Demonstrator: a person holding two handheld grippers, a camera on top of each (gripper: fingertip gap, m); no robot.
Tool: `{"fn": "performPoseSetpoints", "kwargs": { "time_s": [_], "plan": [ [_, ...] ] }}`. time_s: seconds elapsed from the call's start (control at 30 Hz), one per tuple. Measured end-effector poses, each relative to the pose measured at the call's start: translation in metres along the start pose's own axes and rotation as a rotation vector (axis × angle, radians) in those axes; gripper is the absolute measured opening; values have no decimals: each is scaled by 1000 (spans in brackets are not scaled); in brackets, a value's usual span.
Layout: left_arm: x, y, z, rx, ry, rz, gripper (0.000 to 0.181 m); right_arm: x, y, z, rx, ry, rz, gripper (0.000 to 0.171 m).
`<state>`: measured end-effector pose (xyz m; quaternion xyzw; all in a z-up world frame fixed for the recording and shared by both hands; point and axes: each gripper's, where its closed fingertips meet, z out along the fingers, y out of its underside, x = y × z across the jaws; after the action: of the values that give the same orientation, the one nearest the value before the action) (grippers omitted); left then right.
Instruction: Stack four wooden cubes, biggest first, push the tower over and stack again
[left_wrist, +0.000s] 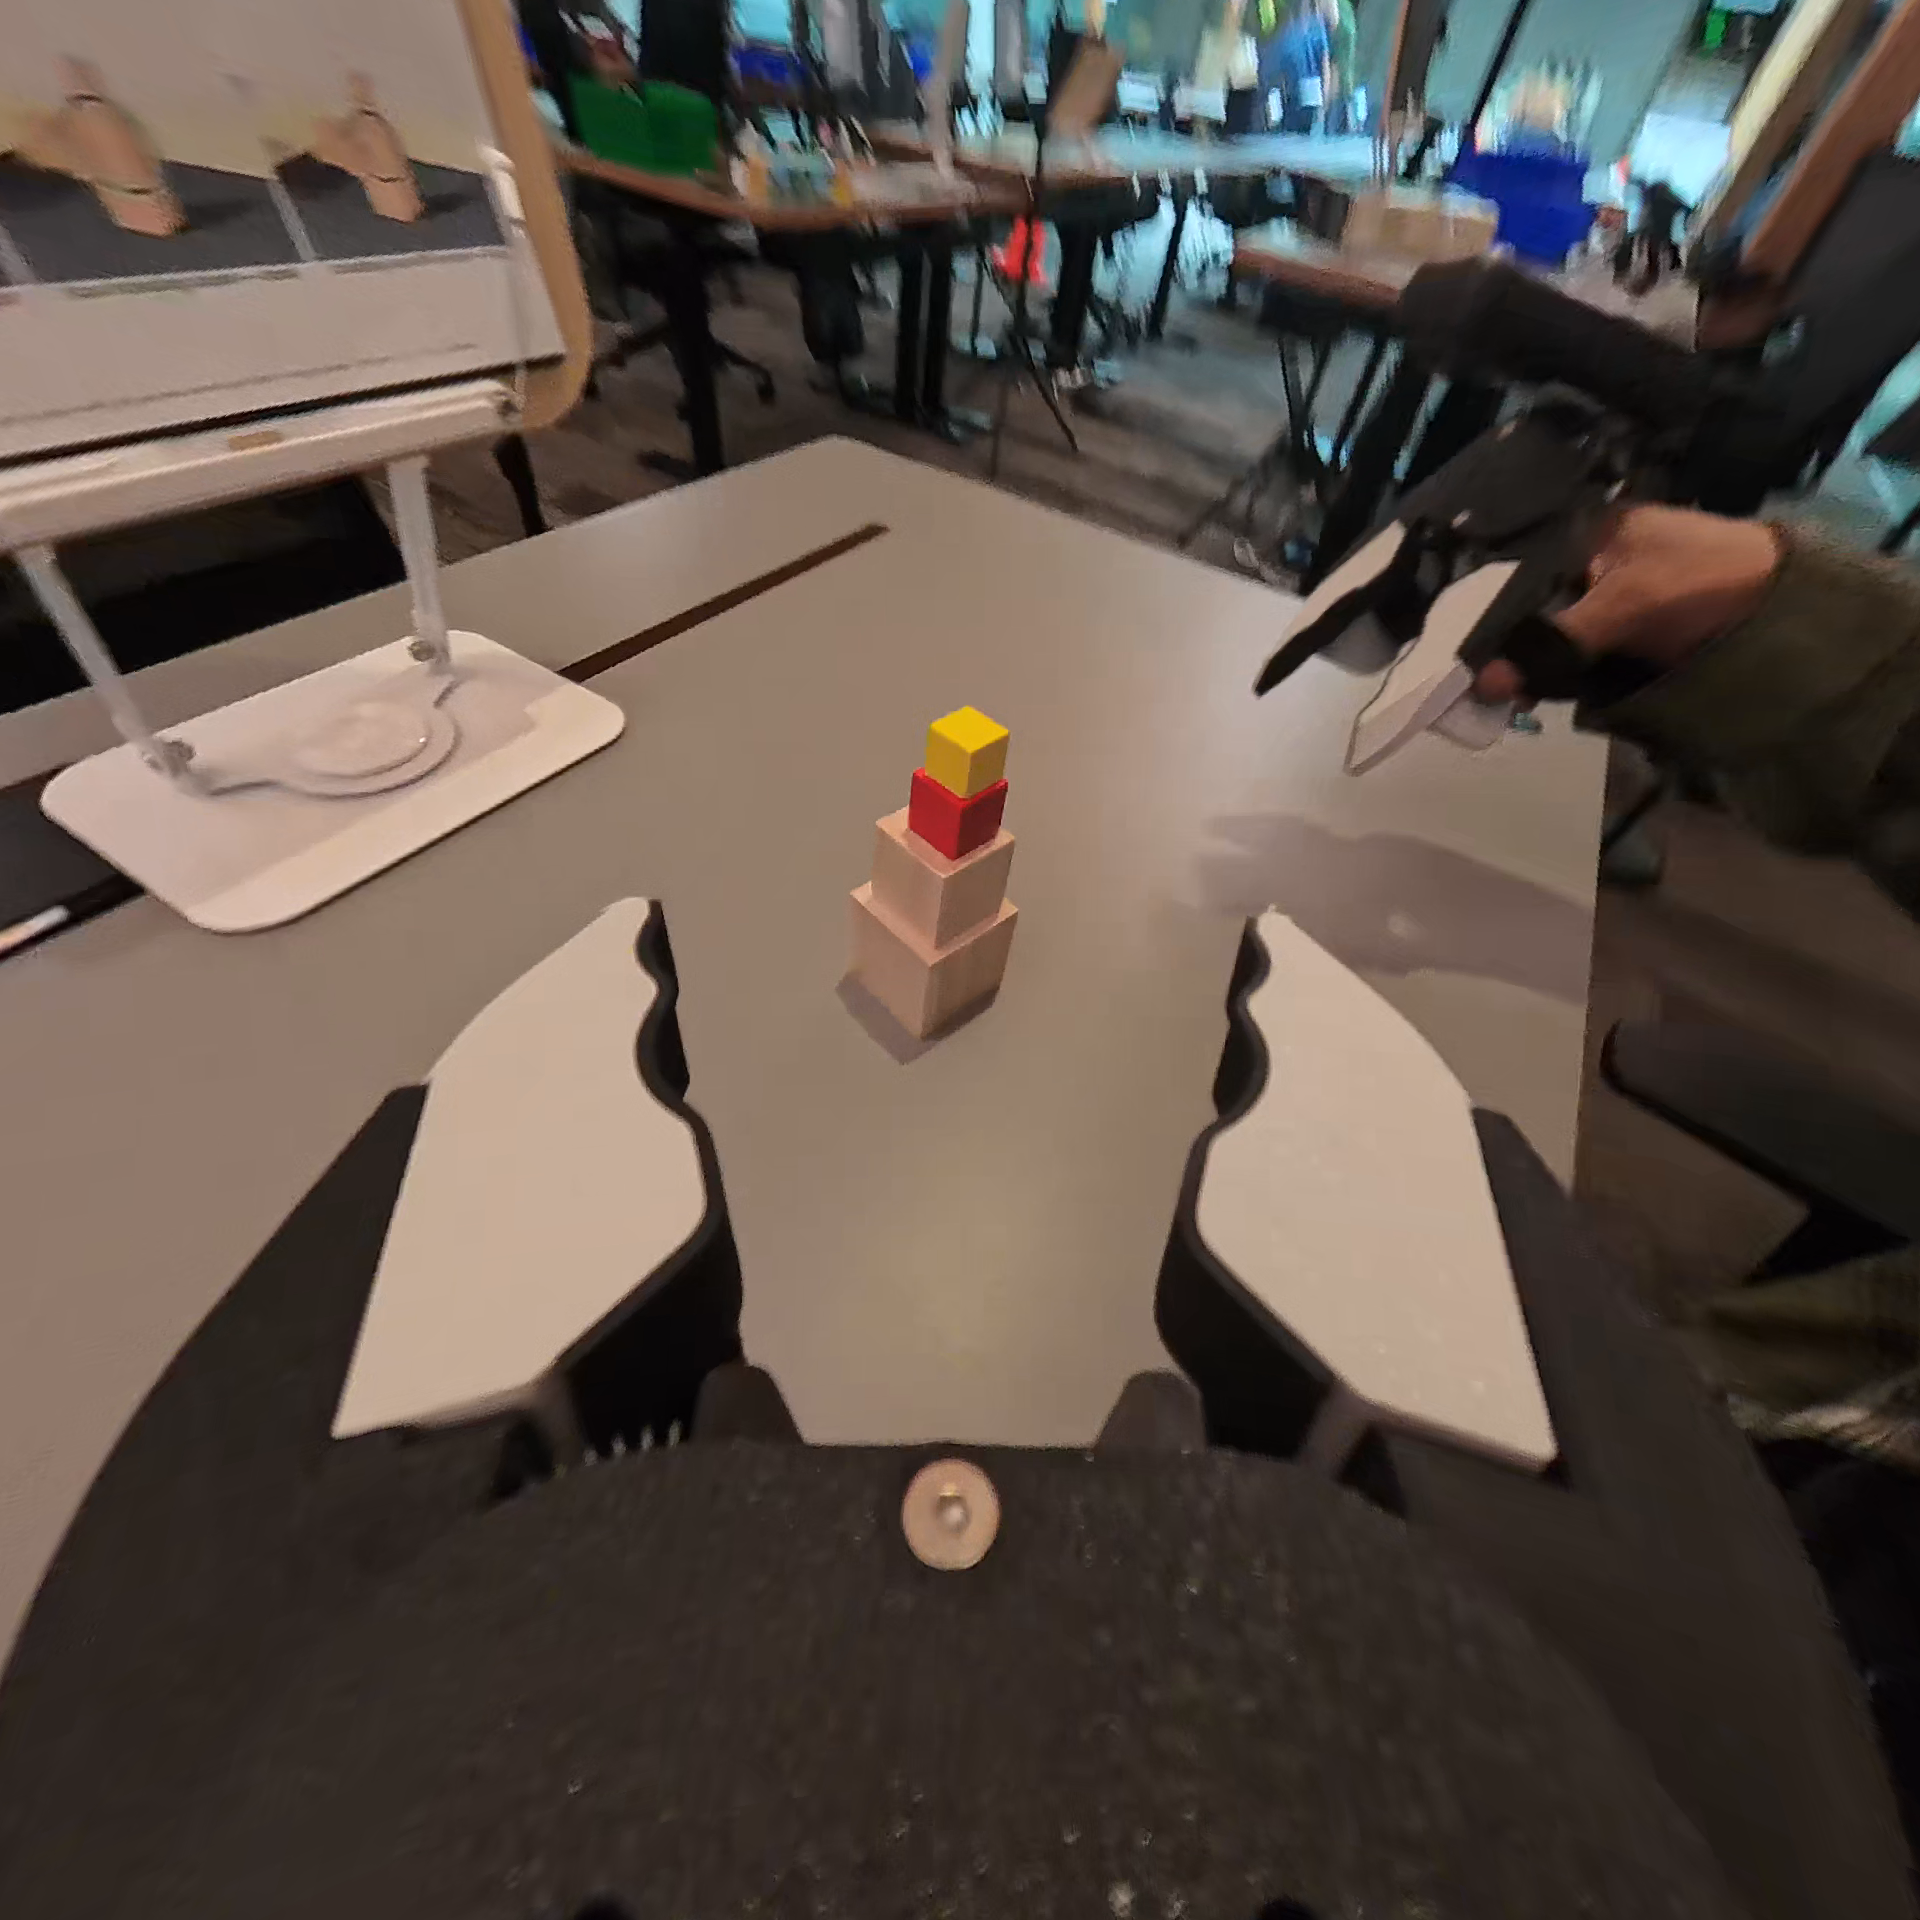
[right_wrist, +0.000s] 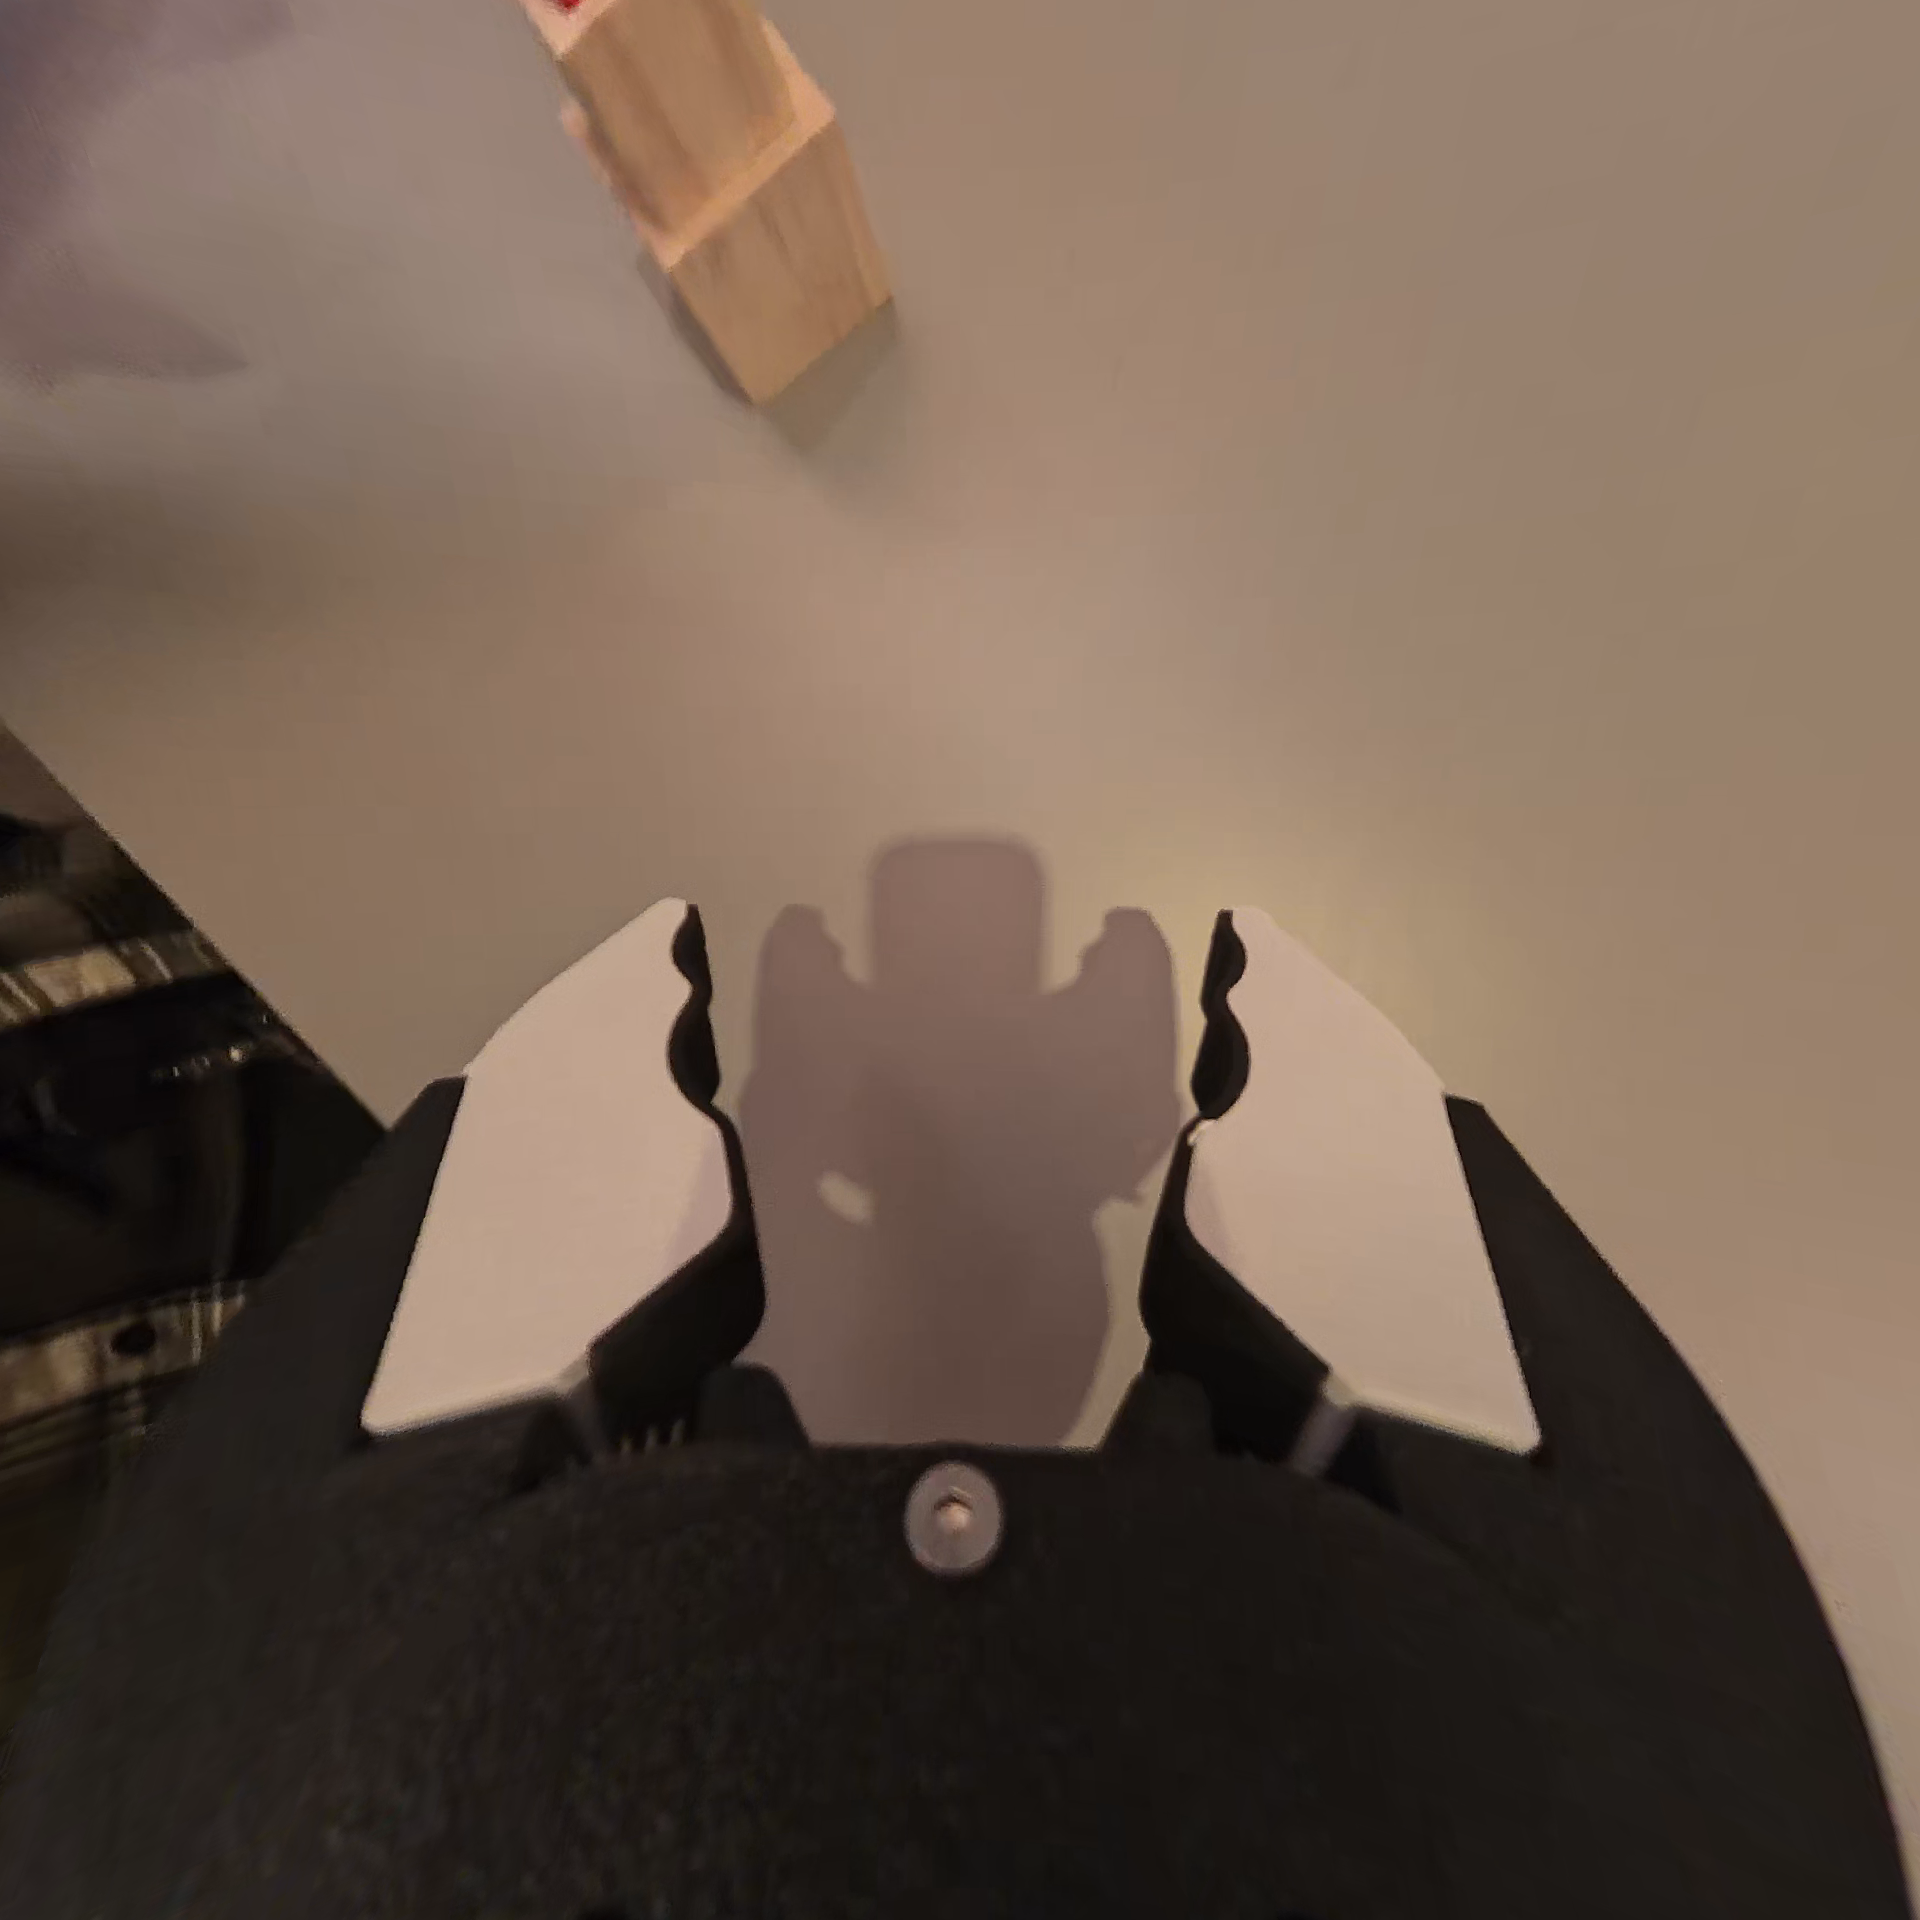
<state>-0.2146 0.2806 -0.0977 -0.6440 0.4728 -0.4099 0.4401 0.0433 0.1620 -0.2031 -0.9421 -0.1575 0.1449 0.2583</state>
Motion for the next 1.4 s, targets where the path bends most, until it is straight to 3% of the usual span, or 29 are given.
{"fn": "performPoseSetpoints", "kwargs": {
  "time_s": [0.17,0.27,0.33,0.37,0.47,0.57,0.73,1.1,1.4],
  "plan": [
    [-3,20,-45,156,-151,-73,99,6,-25,16,2,37,73,84],
    [-6,28,-65,191,-261,-74,99,-5,-38,27,-29,-43,131,42],
    [-9,29,-75,182,-336,-44,101,-17,-47,34,-49,-147,202,5],
    [-10,29,-81,172,-374,-26,101,-21,-51,38,-52,-182,244,0],
    [-13,23,-98,215,-462,10,99,-22,-59,53,-71,-196,334,0],
    [-12,20,-107,248,-454,-1,95,-14,-63,63,-92,-97,408,0],
    [-12,12,-122,301,-459,10,92,-23,-77,74,-115,-84,557,0],
    [-11,10,-129,304,-430,16,91,-54,-115,118,-153,-95,554,0],
    [-10,10,-126,305,-410,19,90,-88,-157,123,-143,-76,323,0]
  ]
}}
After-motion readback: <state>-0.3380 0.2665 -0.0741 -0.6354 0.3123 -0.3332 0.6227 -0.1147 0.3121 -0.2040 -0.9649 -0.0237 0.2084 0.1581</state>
